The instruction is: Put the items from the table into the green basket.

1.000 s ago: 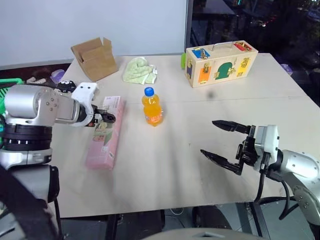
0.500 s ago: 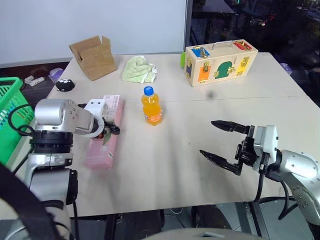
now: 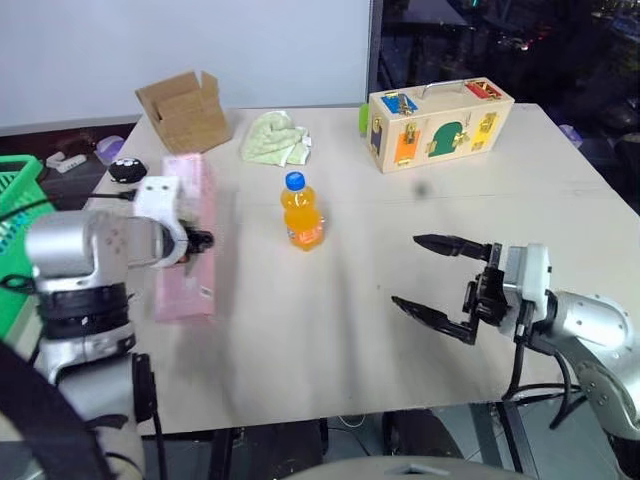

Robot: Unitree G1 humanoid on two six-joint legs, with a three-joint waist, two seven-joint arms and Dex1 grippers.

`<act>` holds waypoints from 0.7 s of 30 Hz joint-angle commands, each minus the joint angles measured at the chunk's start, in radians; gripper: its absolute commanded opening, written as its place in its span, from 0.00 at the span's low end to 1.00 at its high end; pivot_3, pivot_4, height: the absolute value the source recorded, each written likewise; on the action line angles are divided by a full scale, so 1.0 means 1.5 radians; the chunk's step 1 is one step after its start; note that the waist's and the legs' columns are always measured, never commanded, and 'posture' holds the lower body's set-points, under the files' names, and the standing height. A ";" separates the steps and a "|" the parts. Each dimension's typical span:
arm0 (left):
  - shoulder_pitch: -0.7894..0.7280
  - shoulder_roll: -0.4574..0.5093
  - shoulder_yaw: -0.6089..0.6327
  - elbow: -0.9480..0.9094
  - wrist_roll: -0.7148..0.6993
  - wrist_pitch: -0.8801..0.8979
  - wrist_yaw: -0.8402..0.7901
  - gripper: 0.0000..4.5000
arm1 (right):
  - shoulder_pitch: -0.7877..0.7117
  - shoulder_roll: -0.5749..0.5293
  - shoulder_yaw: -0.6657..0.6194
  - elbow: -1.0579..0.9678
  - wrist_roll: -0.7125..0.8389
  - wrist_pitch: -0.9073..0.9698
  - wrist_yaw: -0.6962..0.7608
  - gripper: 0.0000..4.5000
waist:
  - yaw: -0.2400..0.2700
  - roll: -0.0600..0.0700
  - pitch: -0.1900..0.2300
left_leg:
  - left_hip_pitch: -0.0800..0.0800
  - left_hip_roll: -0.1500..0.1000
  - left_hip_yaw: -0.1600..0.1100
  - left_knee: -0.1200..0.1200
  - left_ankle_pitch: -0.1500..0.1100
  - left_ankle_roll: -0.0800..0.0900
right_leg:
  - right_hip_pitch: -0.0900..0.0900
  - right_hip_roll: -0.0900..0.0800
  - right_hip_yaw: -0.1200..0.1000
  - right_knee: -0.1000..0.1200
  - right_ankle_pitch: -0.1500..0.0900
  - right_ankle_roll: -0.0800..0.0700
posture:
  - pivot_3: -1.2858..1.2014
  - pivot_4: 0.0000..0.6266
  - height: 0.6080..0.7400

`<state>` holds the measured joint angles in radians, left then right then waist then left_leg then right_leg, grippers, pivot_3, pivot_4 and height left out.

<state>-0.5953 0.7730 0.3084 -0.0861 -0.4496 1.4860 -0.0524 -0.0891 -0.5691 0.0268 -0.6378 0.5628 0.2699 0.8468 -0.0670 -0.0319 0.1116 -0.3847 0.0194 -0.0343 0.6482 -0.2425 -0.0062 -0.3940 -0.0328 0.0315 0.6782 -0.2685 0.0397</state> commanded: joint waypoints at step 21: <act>0.084 0.394 0.003 0.623 0.326 -1.094 -0.180 0.55 | -0.233 0.201 0.146 0.141 -0.010 -0.010 0.017 1.00 | 0.054 -0.003 -0.004 | 0.001 0.002 0.003 -0.004 0.001 -0.001 | -0.002 0.001 -0.004 0.001 0.000 -0.001 | 0.58 0.03 1.00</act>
<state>-0.4329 1.3246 0.3172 0.7039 0.0010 -0.0413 -0.3252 -0.4045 -0.2874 0.2569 -0.4014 0.5141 0.2625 0.8654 0.0147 -0.0362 0.1063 -0.3836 0.0221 -0.0296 0.6424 -0.2416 -0.0075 -0.3966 -0.0306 0.0260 0.6798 -0.2684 0.0385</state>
